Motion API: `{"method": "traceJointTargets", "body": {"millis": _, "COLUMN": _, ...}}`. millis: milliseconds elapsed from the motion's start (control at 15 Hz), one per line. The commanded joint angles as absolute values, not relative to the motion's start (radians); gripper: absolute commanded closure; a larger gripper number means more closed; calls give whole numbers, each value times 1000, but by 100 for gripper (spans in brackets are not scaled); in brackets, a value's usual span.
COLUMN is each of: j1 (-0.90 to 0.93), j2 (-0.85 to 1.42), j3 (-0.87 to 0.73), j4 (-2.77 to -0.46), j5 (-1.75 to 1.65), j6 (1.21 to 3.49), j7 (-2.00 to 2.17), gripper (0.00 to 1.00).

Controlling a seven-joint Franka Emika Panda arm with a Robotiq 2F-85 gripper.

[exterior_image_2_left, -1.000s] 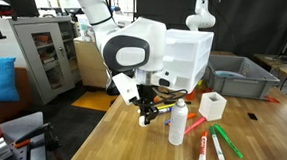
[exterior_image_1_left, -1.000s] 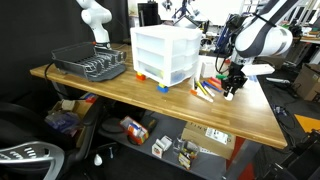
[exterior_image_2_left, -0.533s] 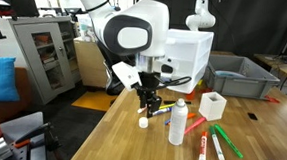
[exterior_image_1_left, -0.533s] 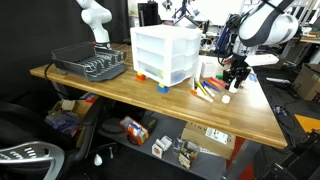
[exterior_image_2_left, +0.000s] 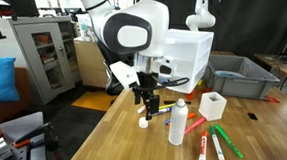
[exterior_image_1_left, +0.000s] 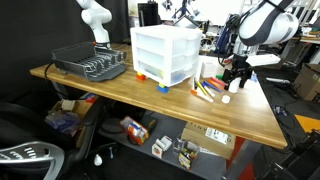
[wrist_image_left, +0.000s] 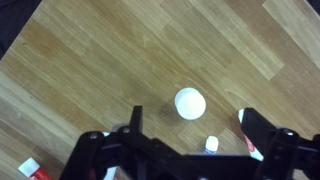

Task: Pick up the lid from the table and close the bottle

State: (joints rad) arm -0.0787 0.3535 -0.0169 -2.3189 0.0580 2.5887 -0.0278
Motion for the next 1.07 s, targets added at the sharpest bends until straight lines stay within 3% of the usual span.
{"method": "traceJointTargets", "body": {"millis": 0, "j1": -91, "j2": 405, "j3": -4, "j4": -2306, "j5": 79, "j6": 2630, "j7": -71, "gripper": 0}}
{"method": "traceJointTargets", "body": {"millis": 1000, "j1": -104, "j2": 532, "j3": 29, "j4": -2204, "j5": 66, "j6": 2641, "j7": -153, "gripper": 0}}
